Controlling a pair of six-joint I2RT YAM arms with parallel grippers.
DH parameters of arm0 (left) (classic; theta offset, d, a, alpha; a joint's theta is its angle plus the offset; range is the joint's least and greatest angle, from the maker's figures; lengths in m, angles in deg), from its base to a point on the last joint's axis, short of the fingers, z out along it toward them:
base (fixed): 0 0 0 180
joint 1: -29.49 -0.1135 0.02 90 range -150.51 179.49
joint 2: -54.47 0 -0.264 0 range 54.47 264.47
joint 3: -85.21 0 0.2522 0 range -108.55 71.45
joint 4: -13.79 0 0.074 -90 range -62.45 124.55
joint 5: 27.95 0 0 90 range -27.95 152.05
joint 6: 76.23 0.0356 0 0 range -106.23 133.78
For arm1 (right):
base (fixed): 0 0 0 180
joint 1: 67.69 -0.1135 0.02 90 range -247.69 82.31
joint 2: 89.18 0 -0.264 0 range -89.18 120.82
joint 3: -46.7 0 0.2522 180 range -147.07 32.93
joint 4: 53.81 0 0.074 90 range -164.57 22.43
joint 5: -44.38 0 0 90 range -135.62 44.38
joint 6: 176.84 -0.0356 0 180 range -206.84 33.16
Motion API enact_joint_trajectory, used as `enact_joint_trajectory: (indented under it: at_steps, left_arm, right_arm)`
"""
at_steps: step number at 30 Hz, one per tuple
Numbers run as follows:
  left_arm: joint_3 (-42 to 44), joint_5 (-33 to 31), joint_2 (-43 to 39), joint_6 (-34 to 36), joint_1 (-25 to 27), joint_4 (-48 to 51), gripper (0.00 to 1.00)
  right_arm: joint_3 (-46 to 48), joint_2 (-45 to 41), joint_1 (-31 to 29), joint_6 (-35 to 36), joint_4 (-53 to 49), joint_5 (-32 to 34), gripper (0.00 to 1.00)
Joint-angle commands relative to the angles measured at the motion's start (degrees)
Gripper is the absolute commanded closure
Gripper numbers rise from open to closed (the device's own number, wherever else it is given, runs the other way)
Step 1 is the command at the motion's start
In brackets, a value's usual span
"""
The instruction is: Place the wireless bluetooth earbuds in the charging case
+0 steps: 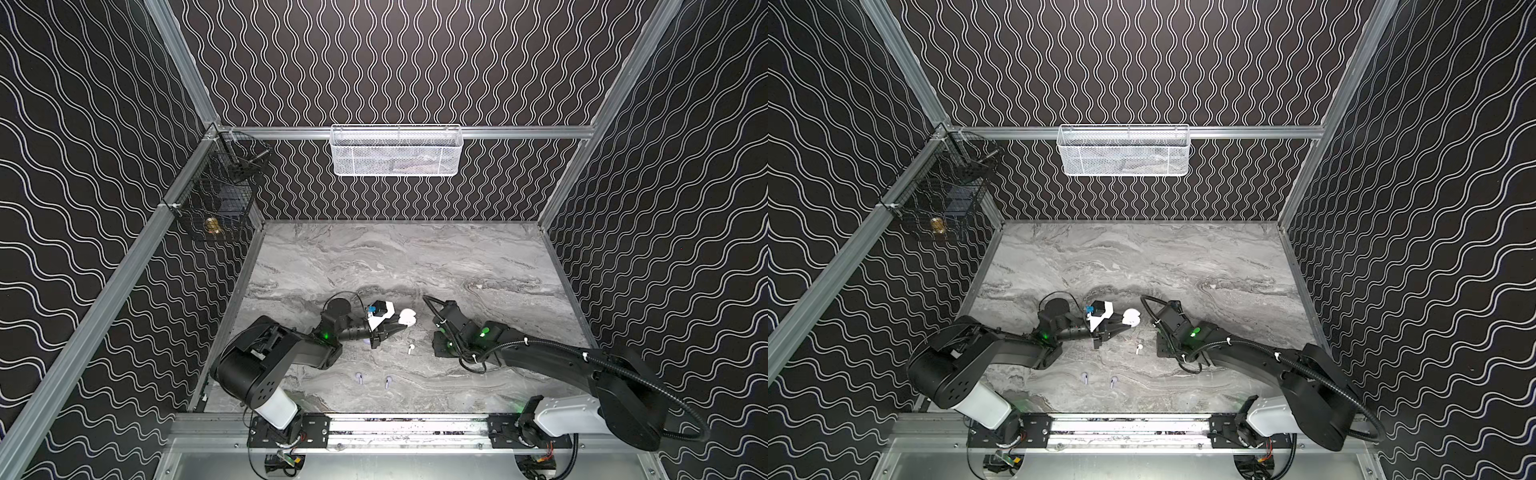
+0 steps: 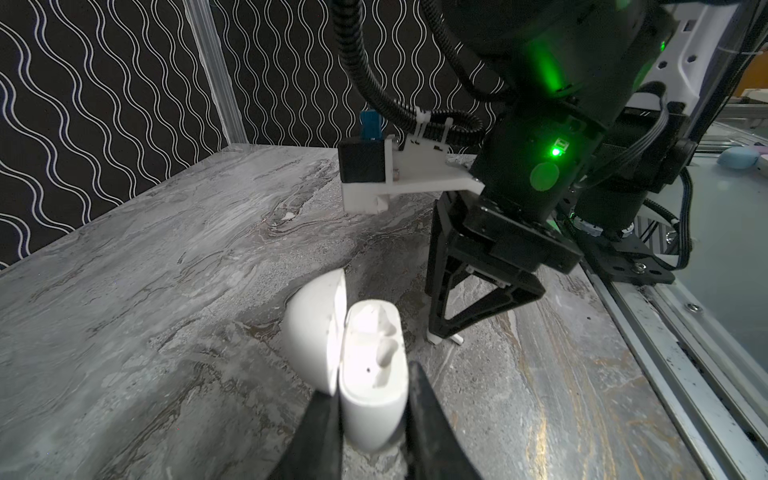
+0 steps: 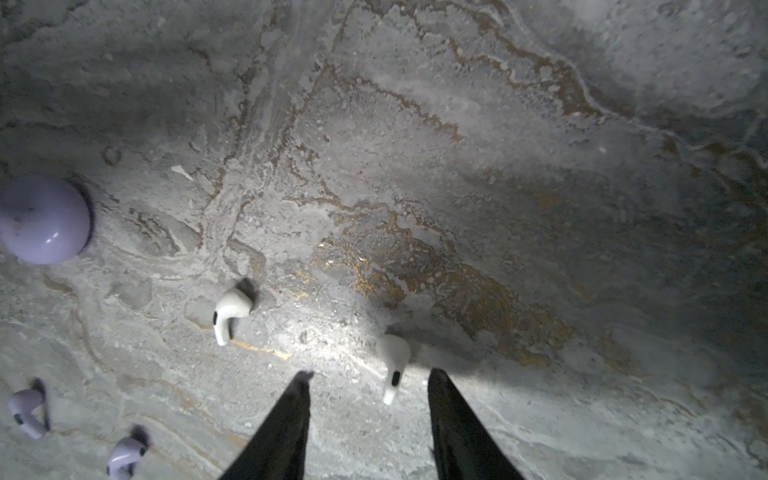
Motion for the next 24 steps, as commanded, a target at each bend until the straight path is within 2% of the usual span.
enact_joint_trajectory:
  at_steps: [1,24]
  left_arm:
    - [0.0,-0.7,0.1,-0.8,-0.1,-3.1,0.86]
    - [-0.1,-1.4,0.2,-1.1,-0.2,-3.2,0.86]
  right_arm:
    - [-0.5,1.2,-0.3,-1.3,-0.8,1.9,0.52]
    - [-1.4,7.7,-0.3,-0.8,1.3,1.6,0.58]
